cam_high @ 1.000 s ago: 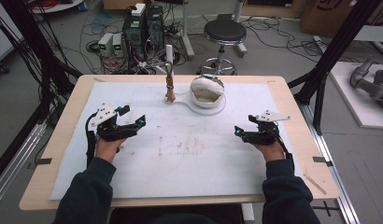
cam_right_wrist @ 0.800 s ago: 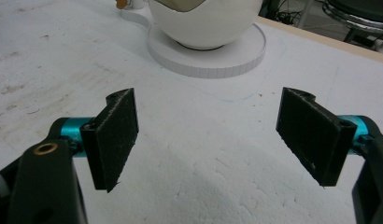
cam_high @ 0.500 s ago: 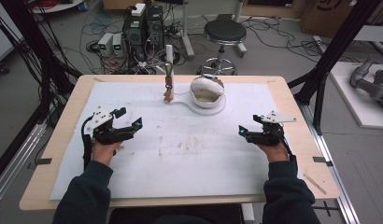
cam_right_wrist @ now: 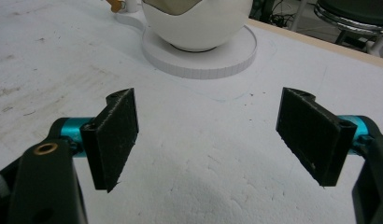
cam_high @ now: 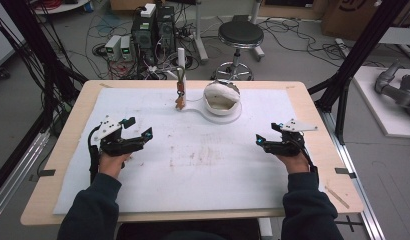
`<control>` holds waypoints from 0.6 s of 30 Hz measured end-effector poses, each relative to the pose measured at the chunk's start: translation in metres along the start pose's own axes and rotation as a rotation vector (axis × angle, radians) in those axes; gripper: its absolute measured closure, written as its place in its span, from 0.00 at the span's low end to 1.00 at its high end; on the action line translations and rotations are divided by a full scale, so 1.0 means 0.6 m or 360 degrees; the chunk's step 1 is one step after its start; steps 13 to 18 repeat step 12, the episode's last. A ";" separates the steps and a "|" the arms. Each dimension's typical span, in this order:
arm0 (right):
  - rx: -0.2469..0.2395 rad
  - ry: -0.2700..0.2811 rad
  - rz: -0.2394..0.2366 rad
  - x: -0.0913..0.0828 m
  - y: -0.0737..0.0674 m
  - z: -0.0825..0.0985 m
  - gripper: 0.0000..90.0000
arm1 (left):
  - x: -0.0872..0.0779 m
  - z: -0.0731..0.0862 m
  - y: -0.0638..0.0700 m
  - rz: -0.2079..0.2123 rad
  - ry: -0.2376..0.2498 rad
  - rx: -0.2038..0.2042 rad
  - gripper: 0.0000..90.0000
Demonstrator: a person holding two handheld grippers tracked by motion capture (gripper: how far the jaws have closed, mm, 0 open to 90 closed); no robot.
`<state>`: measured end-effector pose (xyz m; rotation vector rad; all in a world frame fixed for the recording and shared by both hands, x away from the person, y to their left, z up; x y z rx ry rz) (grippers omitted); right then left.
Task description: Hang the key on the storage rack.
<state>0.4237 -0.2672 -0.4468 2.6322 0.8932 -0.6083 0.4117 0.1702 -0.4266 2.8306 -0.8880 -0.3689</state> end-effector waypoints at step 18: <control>0.0012 0.0006 0.0000 -0.002 0.003 0.001 0.24 | 0.001 0.000 -0.004 -0.0011 0.0003 -0.0021 0.21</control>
Point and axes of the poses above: each handheld gripper's, and its own axes: x roughly forward along the jaws, z roughly out of its underside, y roughly to its right, the point moved 8 cm from there along x, roughly forward along the jaws, and after that the axes turned 7 degrees about -x, right-handed, at the moved point
